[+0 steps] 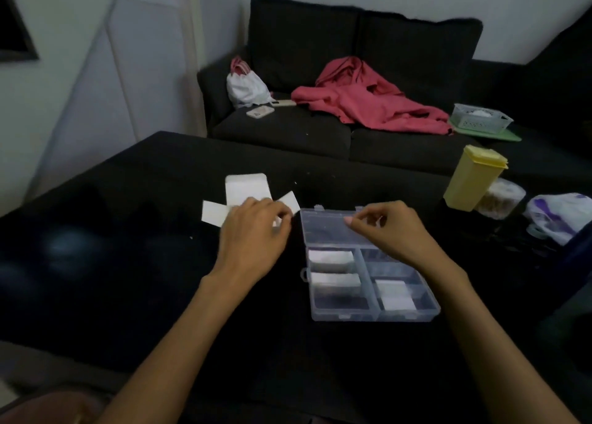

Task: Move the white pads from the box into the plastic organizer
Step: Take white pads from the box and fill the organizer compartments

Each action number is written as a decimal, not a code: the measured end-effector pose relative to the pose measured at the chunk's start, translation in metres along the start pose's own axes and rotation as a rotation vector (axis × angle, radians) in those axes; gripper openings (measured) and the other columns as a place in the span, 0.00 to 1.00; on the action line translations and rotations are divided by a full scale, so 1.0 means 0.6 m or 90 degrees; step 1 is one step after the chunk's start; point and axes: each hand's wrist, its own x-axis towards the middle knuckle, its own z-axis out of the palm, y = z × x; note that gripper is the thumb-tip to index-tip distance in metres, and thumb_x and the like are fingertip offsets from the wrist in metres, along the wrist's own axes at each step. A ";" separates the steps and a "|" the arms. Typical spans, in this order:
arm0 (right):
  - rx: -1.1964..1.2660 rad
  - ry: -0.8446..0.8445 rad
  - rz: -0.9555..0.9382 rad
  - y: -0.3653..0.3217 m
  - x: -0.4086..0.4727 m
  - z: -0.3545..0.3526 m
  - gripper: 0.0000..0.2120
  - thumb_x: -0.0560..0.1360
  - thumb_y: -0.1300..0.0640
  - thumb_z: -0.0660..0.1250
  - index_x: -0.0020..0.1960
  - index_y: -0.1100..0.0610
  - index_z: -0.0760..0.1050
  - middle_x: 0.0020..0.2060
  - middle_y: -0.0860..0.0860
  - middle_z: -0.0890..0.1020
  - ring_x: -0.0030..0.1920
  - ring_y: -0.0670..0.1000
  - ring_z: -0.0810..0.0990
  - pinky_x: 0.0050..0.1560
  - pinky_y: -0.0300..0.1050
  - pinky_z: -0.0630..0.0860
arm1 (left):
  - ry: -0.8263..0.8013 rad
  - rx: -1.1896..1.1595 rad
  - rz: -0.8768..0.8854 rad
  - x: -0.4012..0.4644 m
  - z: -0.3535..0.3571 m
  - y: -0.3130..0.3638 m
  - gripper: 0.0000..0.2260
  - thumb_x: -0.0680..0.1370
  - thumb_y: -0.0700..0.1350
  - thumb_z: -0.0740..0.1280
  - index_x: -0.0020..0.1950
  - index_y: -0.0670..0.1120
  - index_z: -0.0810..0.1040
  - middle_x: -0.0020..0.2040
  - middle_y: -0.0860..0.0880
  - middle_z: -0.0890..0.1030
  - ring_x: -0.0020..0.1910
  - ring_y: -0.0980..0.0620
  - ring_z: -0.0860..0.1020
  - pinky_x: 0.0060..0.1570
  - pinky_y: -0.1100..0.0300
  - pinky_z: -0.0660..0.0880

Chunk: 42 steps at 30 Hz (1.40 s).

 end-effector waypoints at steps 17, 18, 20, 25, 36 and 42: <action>-0.469 -0.354 -0.101 -0.187 0.171 0.139 0.17 0.71 0.53 0.71 0.57 0.58 0.74 0.54 0.54 0.79 0.51 0.52 0.78 0.51 0.45 0.77 | -0.216 -0.150 -0.199 0.007 -0.029 -0.143 0.10 0.76 0.50 0.67 0.58 0.56 0.77 0.65 0.56 0.71 0.63 0.57 0.67 0.51 0.58 0.67; -0.500 -0.361 -0.099 -0.191 0.172 0.143 0.18 0.71 0.52 0.71 0.58 0.57 0.73 0.55 0.54 0.79 0.52 0.53 0.77 0.53 0.46 0.76 | -0.219 -0.166 -0.214 0.008 -0.028 -0.144 0.10 0.76 0.50 0.67 0.57 0.56 0.77 0.65 0.56 0.71 0.64 0.56 0.67 0.54 0.57 0.68; -0.569 -0.353 -0.107 -0.199 0.172 0.148 0.20 0.72 0.50 0.70 0.60 0.57 0.72 0.55 0.54 0.77 0.53 0.53 0.76 0.55 0.47 0.74 | -0.219 -0.187 -0.231 0.009 -0.027 -0.145 0.11 0.75 0.49 0.68 0.58 0.55 0.77 0.66 0.55 0.72 0.65 0.54 0.68 0.56 0.55 0.69; -0.638 -0.356 -0.090 -0.208 0.169 0.149 0.21 0.74 0.51 0.68 0.62 0.59 0.70 0.57 0.54 0.76 0.58 0.54 0.74 0.61 0.49 0.67 | -0.213 -0.231 -0.263 0.010 -0.031 -0.140 0.11 0.75 0.49 0.69 0.57 0.54 0.77 0.66 0.54 0.72 0.65 0.53 0.69 0.56 0.53 0.70; -0.365 -0.389 -0.057 -0.187 0.171 0.118 0.11 0.71 0.55 0.71 0.52 0.56 0.76 0.52 0.52 0.78 0.55 0.53 0.77 0.57 0.48 0.76 | -0.216 -0.245 -0.279 0.010 -0.037 -0.137 0.11 0.75 0.49 0.69 0.57 0.54 0.78 0.67 0.53 0.72 0.65 0.52 0.70 0.57 0.53 0.71; -0.307 -0.383 -0.104 -0.179 0.165 0.114 0.10 0.73 0.58 0.69 0.54 0.58 0.79 0.56 0.52 0.77 0.58 0.53 0.76 0.51 0.42 0.76 | -0.225 -0.242 -0.272 0.010 -0.042 -0.135 0.10 0.74 0.49 0.70 0.56 0.55 0.79 0.66 0.53 0.73 0.64 0.52 0.71 0.52 0.56 0.70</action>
